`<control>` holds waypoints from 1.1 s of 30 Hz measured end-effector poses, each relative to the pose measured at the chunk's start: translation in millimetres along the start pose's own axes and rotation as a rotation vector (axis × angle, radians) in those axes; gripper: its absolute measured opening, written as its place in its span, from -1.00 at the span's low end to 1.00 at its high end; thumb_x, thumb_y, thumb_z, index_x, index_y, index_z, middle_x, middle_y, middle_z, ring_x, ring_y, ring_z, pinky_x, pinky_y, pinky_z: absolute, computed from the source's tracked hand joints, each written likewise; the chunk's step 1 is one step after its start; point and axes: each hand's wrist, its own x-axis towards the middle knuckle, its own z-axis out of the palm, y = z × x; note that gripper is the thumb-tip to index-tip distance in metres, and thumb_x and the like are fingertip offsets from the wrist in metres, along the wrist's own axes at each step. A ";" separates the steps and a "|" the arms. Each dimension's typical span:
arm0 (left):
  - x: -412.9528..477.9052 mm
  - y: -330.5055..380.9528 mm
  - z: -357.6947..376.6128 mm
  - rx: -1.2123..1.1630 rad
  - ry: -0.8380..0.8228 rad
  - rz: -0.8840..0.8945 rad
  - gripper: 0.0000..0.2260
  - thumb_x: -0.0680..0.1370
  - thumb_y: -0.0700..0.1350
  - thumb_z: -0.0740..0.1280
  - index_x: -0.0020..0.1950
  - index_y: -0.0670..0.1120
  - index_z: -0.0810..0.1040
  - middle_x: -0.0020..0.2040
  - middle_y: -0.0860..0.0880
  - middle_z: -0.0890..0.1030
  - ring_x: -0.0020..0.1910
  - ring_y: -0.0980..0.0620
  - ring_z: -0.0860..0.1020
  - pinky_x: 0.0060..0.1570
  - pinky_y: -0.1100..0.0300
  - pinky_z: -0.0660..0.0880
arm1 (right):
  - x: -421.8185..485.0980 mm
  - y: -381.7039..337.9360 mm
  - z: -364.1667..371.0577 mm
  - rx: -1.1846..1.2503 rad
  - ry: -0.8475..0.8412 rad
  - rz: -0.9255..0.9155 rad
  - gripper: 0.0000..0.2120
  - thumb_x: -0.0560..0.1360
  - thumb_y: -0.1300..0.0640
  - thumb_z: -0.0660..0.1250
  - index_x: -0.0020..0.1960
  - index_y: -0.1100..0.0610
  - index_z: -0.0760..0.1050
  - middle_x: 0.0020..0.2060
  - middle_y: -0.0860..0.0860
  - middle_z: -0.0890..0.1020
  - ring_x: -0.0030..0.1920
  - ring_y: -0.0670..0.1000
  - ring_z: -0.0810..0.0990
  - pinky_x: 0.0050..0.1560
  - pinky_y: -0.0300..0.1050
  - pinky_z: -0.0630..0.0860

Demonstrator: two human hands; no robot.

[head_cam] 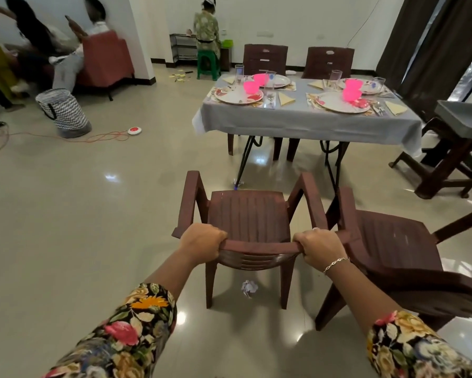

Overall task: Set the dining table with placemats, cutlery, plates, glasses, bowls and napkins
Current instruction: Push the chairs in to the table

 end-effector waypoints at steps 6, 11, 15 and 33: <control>50.0 -39.4 2.4 -0.020 0.012 0.025 -0.81 0.51 -0.13 0.20 0.03 -0.06 0.58 -0.05 -0.02 0.64 -0.06 -0.02 0.59 -0.12 0.20 0.43 | 55.0 6.2 -1.0 0.040 0.012 0.048 -0.79 0.41 0.20 0.22 0.02 0.04 0.51 -0.09 -0.01 0.63 -0.02 0.06 0.58 -0.12 -0.11 0.47; 89.4 -73.3 4.7 -0.025 0.017 0.051 -0.82 0.53 -0.10 0.20 0.04 -0.06 0.57 -0.03 -0.01 0.64 -0.04 -0.01 0.58 -0.14 0.22 0.41 | 99.7 9.3 -1.1 0.060 0.036 0.052 -0.79 0.43 0.19 0.24 0.02 0.03 0.53 -0.11 -0.01 0.64 -0.04 0.04 0.58 -0.08 -0.12 0.49; 117.9 -95.6 5.6 -0.026 0.012 0.079 -0.81 0.53 -0.12 0.21 0.05 -0.07 0.57 -0.04 -0.02 0.64 -0.05 -0.03 0.59 -0.08 0.16 0.50 | 131.3 10.2 -1.9 0.048 0.160 0.039 -0.78 0.13 0.21 0.52 -0.29 0.02 0.56 -0.44 -0.04 0.59 -0.39 0.02 0.58 -0.42 -0.14 0.50; 235.7 -166.0 3.8 -0.036 0.027 0.137 -0.85 0.52 -0.12 0.21 0.00 -0.06 0.56 -0.10 -0.02 0.63 -0.12 -0.03 0.59 -0.17 0.16 0.46 | 253.8 45.9 4.5 0.051 0.258 0.047 -0.64 -0.10 0.26 0.59 -0.44 -0.01 0.51 -0.59 -0.10 0.49 -0.57 -0.04 0.49 -0.64 -0.21 0.41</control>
